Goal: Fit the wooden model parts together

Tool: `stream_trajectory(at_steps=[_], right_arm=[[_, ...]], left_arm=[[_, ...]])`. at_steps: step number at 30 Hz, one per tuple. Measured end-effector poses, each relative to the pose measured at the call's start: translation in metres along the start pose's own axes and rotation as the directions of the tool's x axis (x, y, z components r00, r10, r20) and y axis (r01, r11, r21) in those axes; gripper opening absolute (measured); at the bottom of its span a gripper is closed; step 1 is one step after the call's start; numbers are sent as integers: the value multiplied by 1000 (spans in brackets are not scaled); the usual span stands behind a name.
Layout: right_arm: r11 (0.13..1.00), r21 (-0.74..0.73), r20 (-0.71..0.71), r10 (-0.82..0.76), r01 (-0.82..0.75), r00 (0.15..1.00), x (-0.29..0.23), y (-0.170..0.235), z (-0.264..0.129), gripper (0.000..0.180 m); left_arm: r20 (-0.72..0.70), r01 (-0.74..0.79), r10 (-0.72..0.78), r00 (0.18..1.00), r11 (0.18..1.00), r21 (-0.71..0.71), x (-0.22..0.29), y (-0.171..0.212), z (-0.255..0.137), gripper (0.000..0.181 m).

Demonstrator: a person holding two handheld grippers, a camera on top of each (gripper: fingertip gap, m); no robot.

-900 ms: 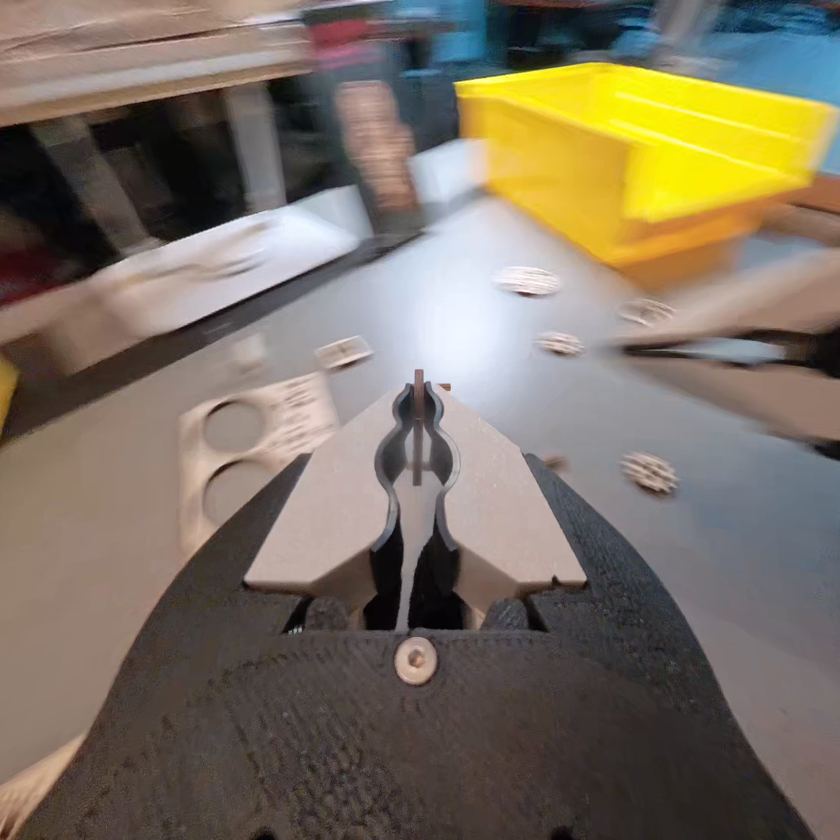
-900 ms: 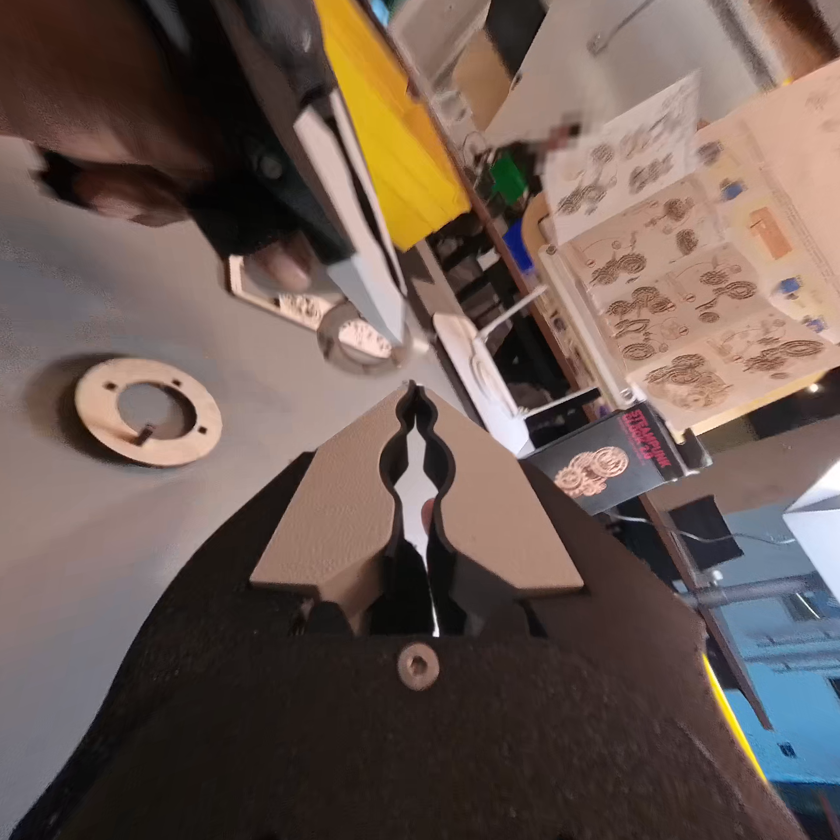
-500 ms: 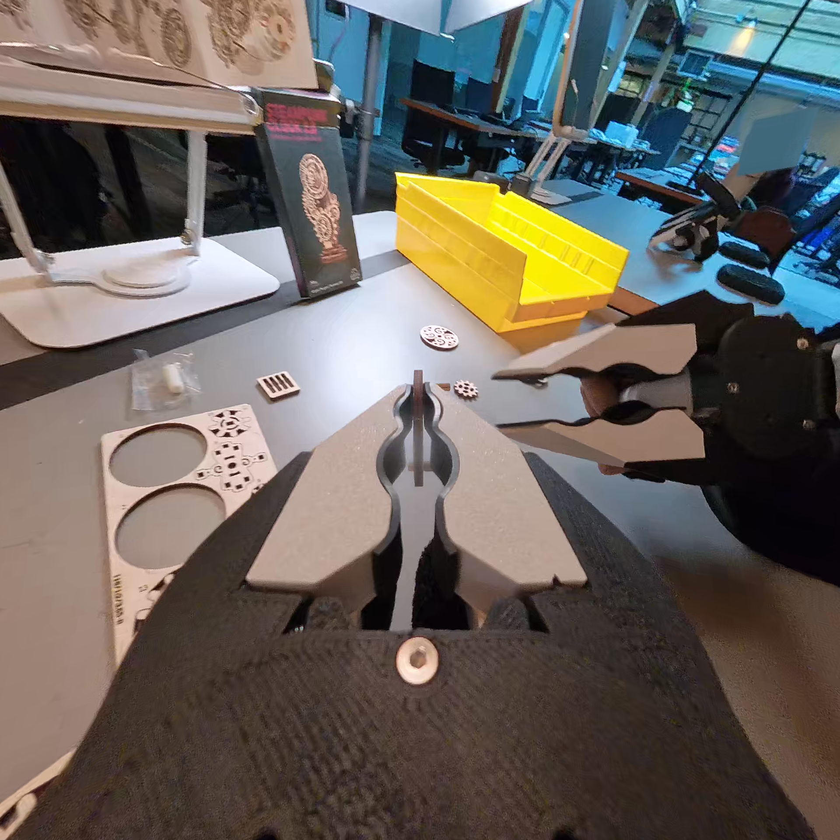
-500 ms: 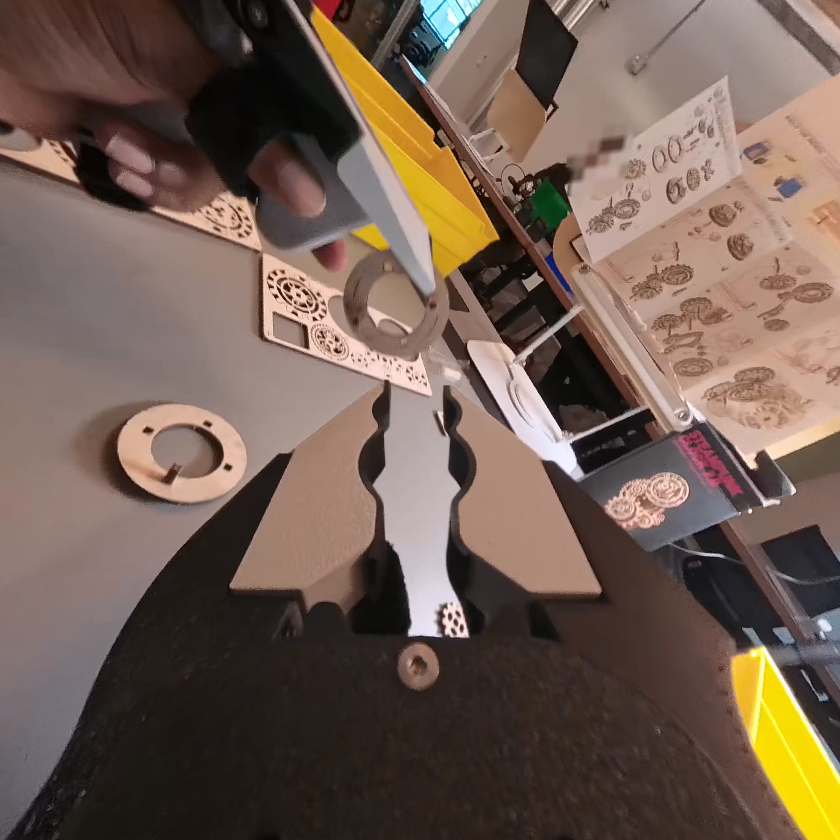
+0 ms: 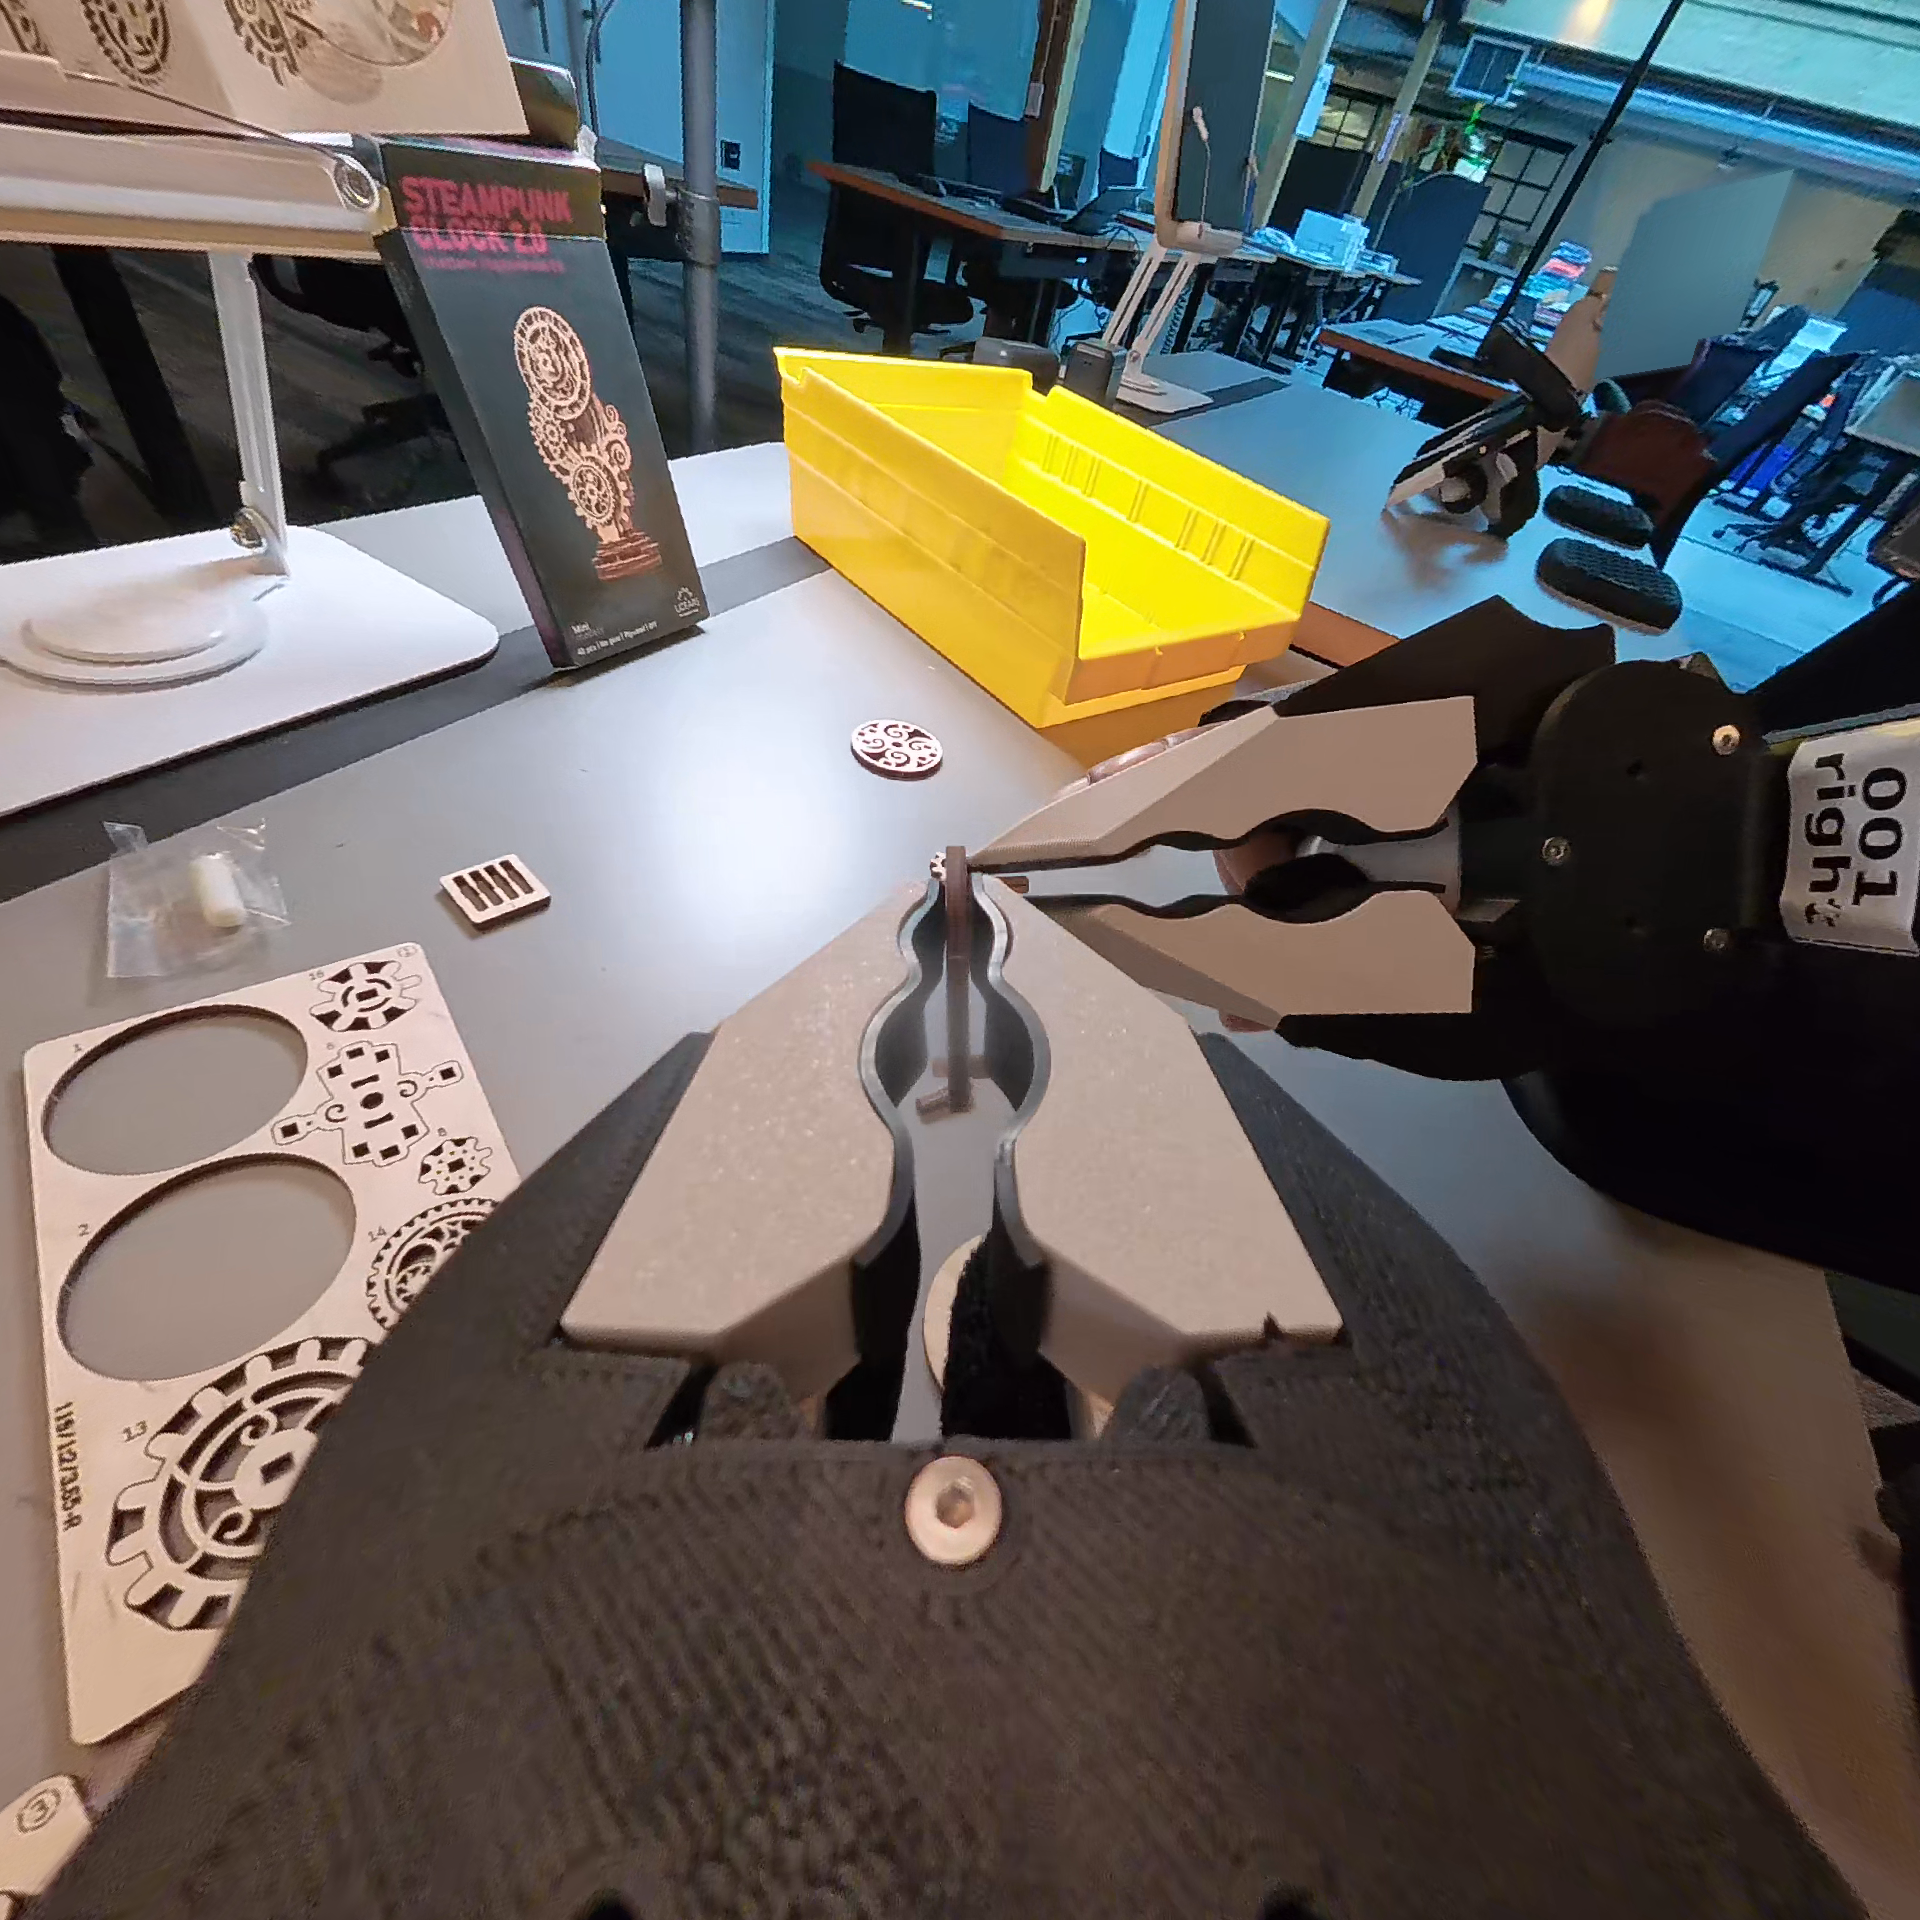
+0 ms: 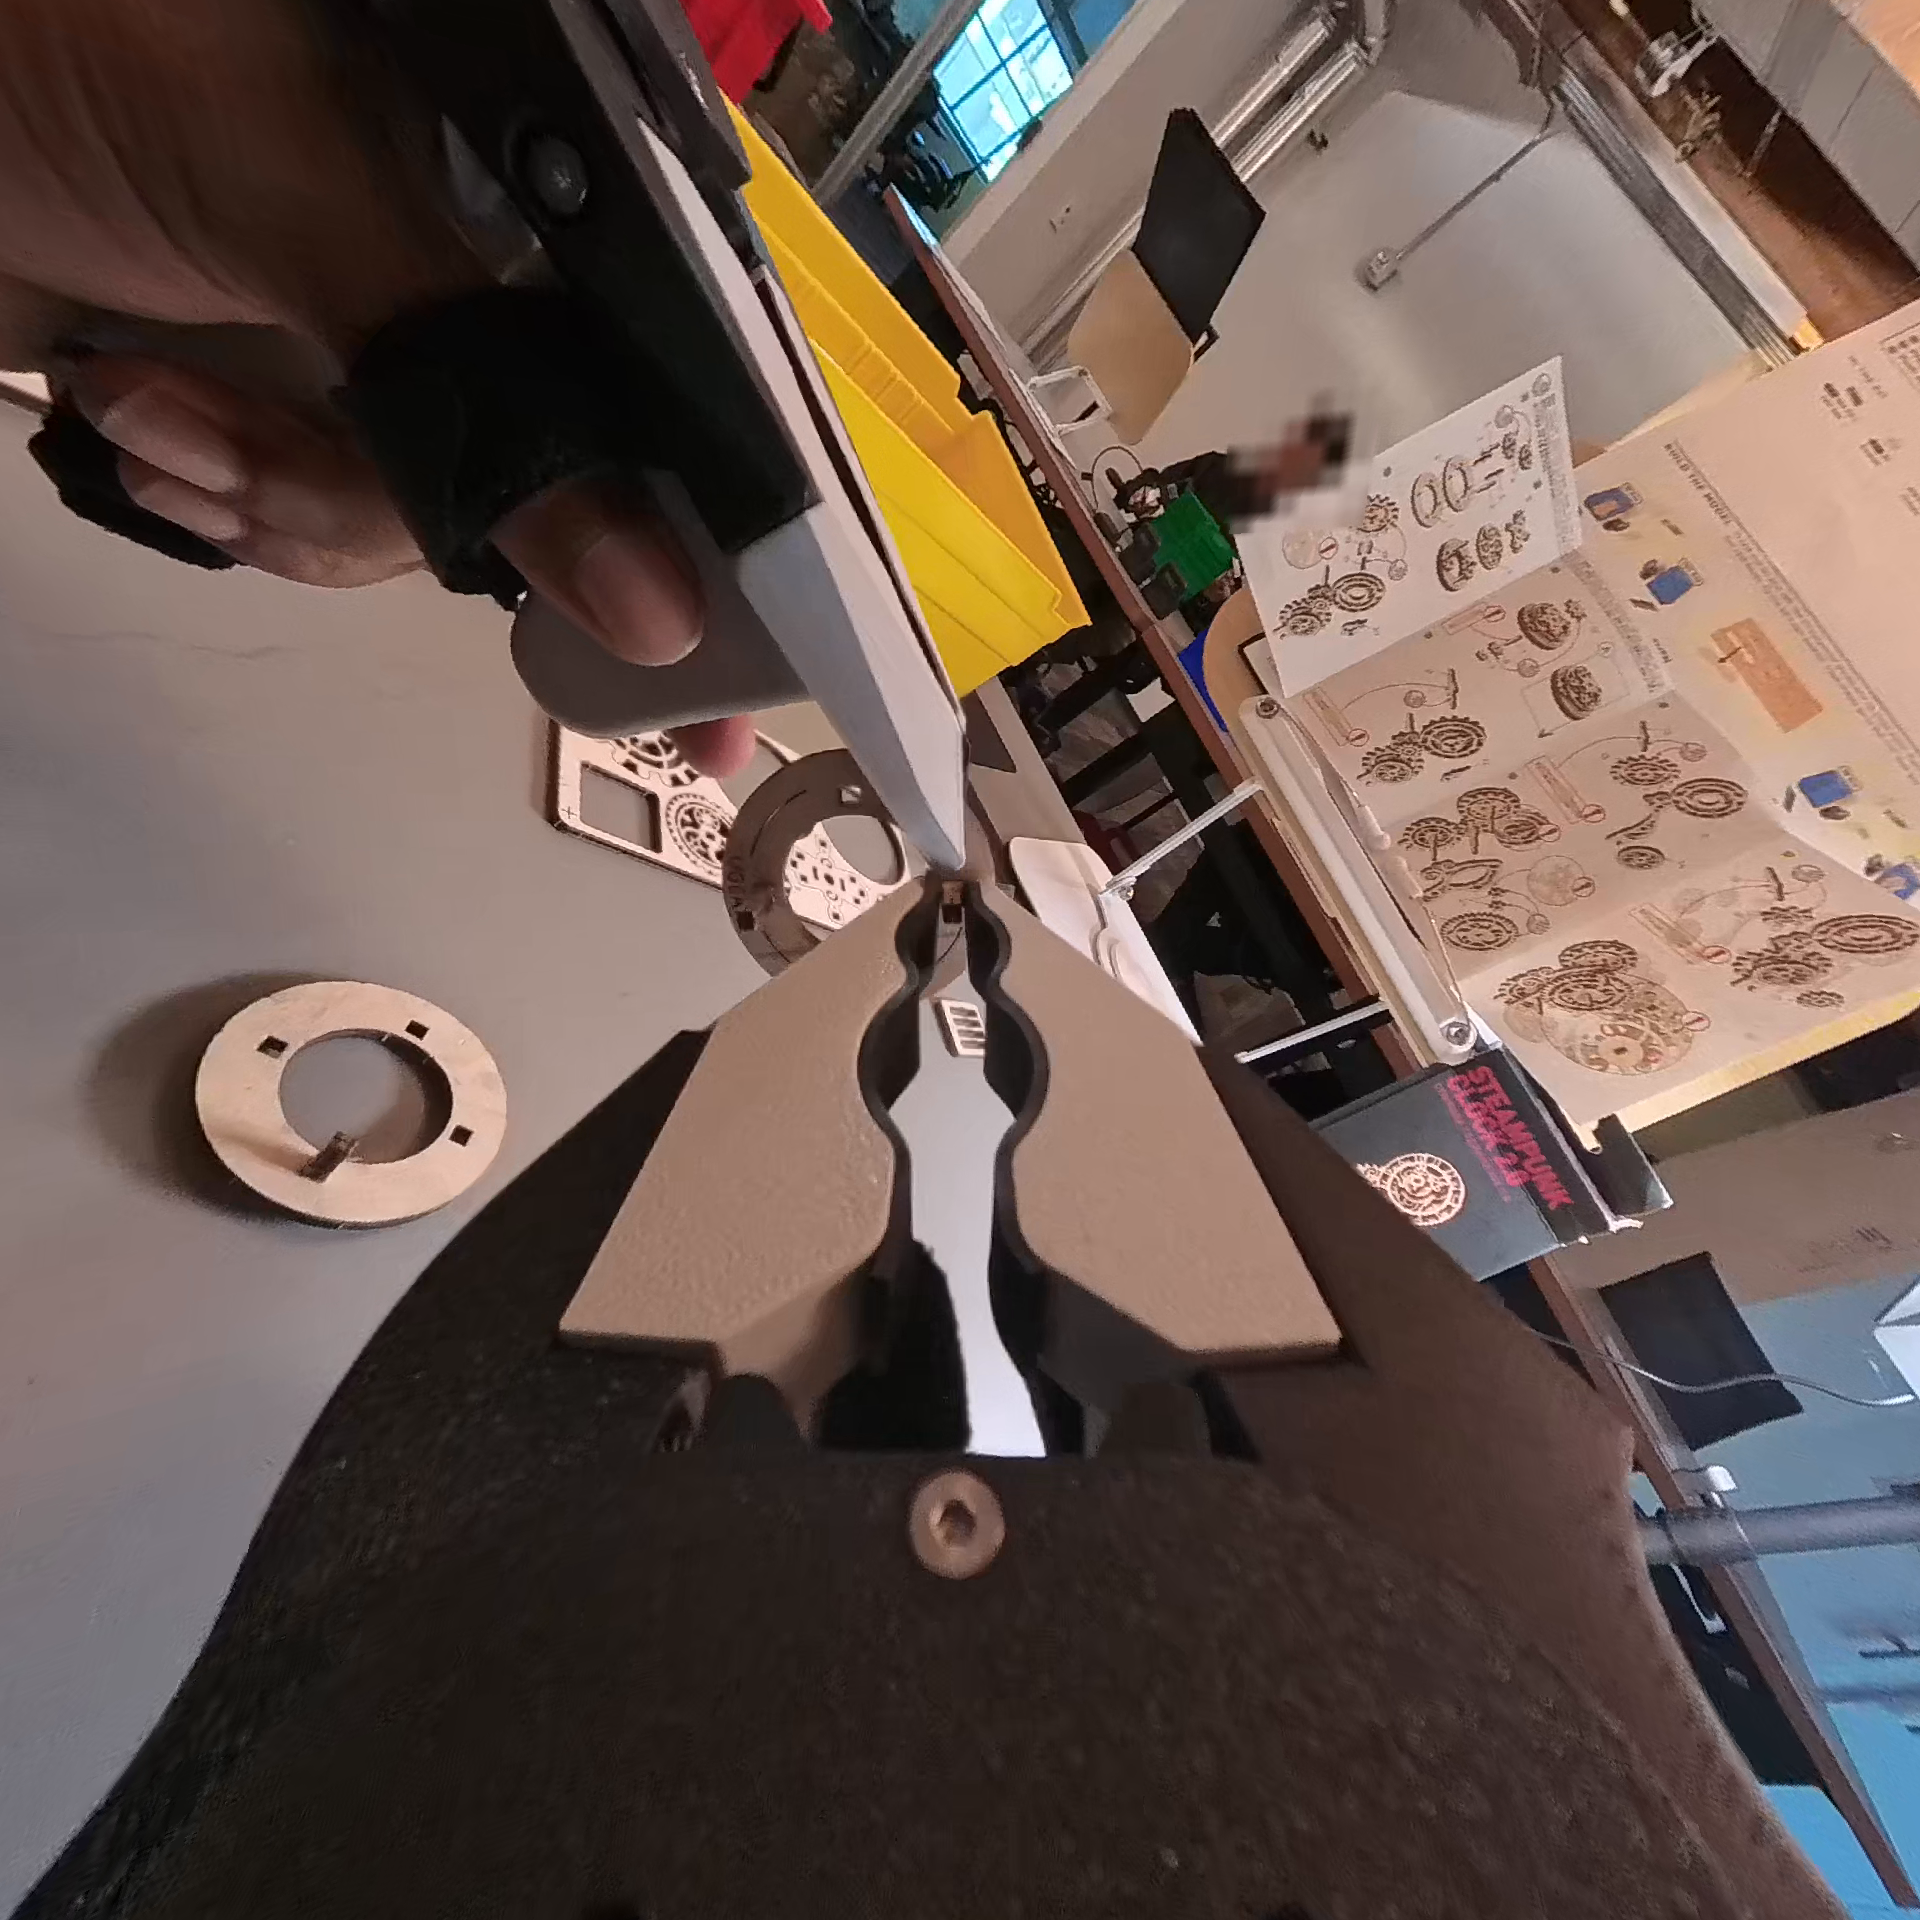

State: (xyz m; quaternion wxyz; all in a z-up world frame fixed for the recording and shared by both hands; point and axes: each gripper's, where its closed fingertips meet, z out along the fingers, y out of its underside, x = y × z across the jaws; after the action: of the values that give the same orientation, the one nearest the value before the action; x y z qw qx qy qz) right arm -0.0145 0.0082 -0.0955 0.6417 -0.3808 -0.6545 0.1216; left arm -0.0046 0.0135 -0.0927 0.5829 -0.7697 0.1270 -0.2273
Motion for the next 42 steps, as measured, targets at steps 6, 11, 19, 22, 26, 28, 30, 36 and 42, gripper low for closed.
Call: stream_trajectory(at_steps=[6, 11, 19, 22, 26, 28, 30, 36, 42], right_arm=[[1000, -9, 8, 17, -17, 1000, 1, 4, 1, 1], [997, -69, -31, -48, 46, 998, 1, 17, 1, 0], [990, -122, -34, -82, 77, 996, 1, 32, -3, 0], [987, -136, -27, -87, 82, 996, -1, 36, -3, 0], [985, -160, -30, -77, 71, 997, -2, 40, -4, 0], [993, -100, -48, -72, 67, 996, -1, 27, -11, 0], [994, -103, -47, -33, 28, 998, -4, 23, -23, 0], [992, -2, -63, 124, -124, 990, 18, 16, -13, 0], [646, 146, 318, 686, -749, 654, 31, -20, -29, 23]], left_arm=[[58, -6, 7, 998, 1000, -17, -4, 1, 4, 0], [63, -25, 27, 998, 999, -21, -5, 6, 16, 0], [-15, 31, -32, 999, 999, -35, -6, 13, 30, 2], [-30, 42, -44, 999, 998, -46, -6, 18, 32, 2], [-24, 32, -34, 999, 998, -54, -7, 20, 35, 2], [309, -23, 42, 950, 998, -63, -73, 21, 14, 1], [276, 172, -199, 940, 978, 118, -100, -5, -30, 0], [56, -74, 64, 996, 980, 183, -27, -28, -22, 1], [185, -464, 426, 886, 823, 328, 7, -48, -46, 1]])
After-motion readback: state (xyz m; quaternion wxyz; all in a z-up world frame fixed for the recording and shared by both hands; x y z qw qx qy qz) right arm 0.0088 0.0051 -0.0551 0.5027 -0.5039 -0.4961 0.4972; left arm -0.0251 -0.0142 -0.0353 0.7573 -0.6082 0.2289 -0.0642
